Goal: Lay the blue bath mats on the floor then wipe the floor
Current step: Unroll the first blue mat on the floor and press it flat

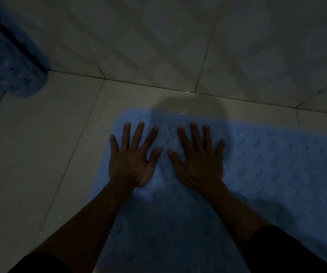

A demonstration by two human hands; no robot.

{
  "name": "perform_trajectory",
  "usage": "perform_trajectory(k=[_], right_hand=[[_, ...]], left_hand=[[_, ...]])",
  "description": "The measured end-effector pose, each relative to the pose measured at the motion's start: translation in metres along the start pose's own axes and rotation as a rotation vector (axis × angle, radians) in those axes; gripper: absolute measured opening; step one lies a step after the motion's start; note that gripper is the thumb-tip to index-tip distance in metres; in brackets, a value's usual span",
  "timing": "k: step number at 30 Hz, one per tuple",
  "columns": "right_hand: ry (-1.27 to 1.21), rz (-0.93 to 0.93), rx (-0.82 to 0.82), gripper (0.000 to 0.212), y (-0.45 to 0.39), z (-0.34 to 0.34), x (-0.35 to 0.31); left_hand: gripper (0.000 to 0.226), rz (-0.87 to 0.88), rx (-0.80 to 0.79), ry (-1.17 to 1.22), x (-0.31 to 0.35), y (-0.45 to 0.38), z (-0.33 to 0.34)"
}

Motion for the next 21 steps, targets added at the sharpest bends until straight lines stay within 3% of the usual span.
perform_trajectory(k=[5, 12, 17, 21], right_hand=[[0.005, 0.012, -0.084, 0.074, -0.003, -0.005, 0.0], [0.005, 0.004, -0.064, 0.074, -0.003, -0.005, -0.001], [-0.019, -0.014, -0.004, 0.074, 0.0, -0.002, 0.001], [-0.063, -0.027, -0.076, 0.072, 0.001, -0.006, 0.003]], left_hand=[[0.063, 0.036, 0.035, -0.008, -0.001, 0.0, -0.001], [0.063, 0.034, 0.035, -0.027, -0.001, 0.0, 0.001], [0.061, 0.001, -0.045, -0.008, 0.001, -0.001, -0.003], [0.061, -0.038, -0.062, -0.028, 0.01, 0.004, -0.007]])
Point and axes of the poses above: each hand's wrist, its own y-axis away from the middle knuckle, its own z-axis out of the palm, x = y × z, the point moved 1 cm from there along -y, towards the middle knuckle, and after that the axes turned 7 degrees about y, right-handed, at the moved point
